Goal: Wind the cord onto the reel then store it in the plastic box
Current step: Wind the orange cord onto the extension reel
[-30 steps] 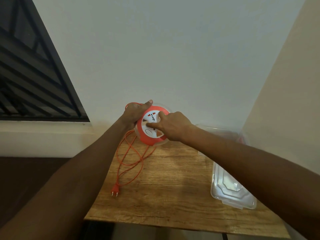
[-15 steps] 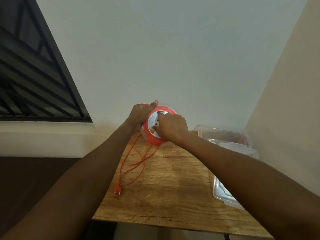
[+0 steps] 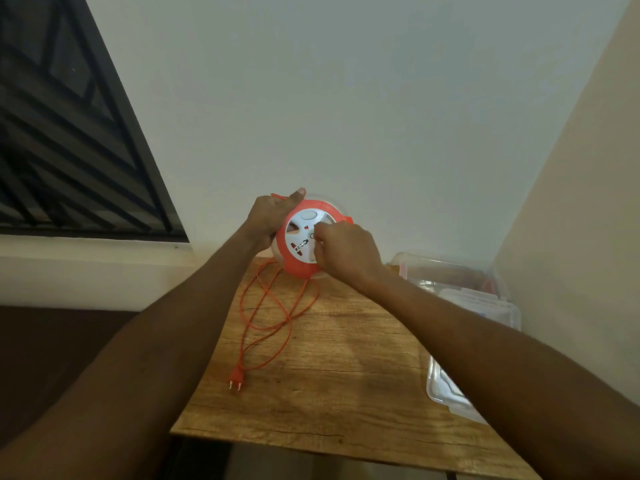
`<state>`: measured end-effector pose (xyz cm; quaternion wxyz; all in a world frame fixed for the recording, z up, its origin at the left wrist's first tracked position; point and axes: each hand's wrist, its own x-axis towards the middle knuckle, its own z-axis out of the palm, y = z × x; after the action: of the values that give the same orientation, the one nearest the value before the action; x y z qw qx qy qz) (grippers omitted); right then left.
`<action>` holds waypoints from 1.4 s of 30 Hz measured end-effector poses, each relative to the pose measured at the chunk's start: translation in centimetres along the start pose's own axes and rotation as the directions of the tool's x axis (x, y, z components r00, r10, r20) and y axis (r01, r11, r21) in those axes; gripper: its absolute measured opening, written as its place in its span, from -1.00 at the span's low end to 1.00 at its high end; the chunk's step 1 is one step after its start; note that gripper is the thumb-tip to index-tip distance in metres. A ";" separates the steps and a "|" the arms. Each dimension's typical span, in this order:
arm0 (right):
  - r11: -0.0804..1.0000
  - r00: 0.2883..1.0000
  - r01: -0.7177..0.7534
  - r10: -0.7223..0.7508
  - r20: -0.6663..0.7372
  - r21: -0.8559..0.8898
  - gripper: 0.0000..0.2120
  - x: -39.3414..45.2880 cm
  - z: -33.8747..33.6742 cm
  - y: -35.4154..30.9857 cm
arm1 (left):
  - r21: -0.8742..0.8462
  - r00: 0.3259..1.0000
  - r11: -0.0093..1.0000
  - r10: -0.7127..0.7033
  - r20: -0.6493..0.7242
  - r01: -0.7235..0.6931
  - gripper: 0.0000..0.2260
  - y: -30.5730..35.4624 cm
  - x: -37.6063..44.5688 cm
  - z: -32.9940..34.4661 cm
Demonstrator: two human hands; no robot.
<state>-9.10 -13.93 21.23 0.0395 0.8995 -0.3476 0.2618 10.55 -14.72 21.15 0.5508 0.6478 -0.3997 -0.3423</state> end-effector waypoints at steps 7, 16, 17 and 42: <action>0.722 0.765 0.627 -0.500 0.406 -0.292 -0.45 1.7 -1.9 1.7 | 0.026 0.999 1.000 0.013 0.036 -0.014 -0.65 0.2 -0.4 -0.3; 0.613 0.770 0.636 -0.459 0.443 -0.469 -0.25 2.8 -3.2 -0.2 | 0.026 0.999 0.999 0.021 0.042 -0.023 -0.62 -0.6 -0.3 -0.4; 0.625 0.789 0.613 -0.445 0.424 -0.484 -0.22 2.7 -3.0 -0.4 | 0.019 0.999 1.000 0.018 0.047 -0.019 -0.64 -0.6 -0.4 -0.4; 0.940 0.943 -0.302 0.270 0.197 0.158 -0.54 2.7 -0.3 -0.7 | -0.021 0.999 0.998 0.052 -0.006 -0.052 -0.66 0.6 -0.2 1.4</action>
<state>-7.13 -14.96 22.91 -0.1134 0.8582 -0.4511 0.2169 9.11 -15.18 21.55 0.5674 0.6324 -0.4111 -0.3303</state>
